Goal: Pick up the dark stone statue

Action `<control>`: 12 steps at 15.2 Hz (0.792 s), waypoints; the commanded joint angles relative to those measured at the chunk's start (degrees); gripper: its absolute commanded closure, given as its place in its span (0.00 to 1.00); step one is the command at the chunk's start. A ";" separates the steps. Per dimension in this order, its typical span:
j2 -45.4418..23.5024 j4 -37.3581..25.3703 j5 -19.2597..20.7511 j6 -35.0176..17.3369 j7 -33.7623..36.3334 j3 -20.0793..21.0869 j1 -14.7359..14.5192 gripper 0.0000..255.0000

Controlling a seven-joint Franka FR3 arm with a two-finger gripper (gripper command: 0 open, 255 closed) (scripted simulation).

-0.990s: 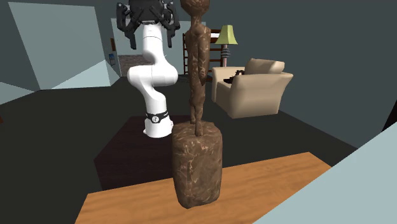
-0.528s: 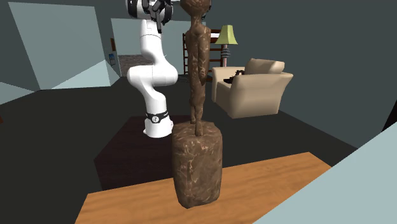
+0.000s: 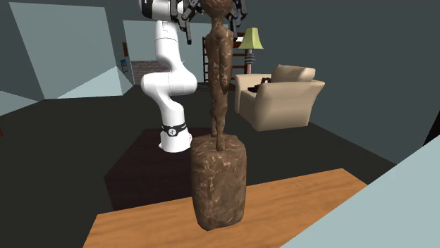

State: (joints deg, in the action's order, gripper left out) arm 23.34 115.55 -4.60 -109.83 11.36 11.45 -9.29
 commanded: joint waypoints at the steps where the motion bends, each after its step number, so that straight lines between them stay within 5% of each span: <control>1: 0.53 2.47 -0.15 -1.98 -0.12 0.02 -0.09 0.00; 3: 0.54 2.48 -0.15 -1.98 -0.12 0.02 -0.09 0.00; 4: 0.50 2.45 -0.14 -2.00 -0.06 0.07 -0.10 1.00; 12: 0.59 2.58 -0.16 -2.03 -0.11 0.03 -0.10 1.00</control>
State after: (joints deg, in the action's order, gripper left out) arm 23.95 118.05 -4.71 -111.91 11.22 11.48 -9.38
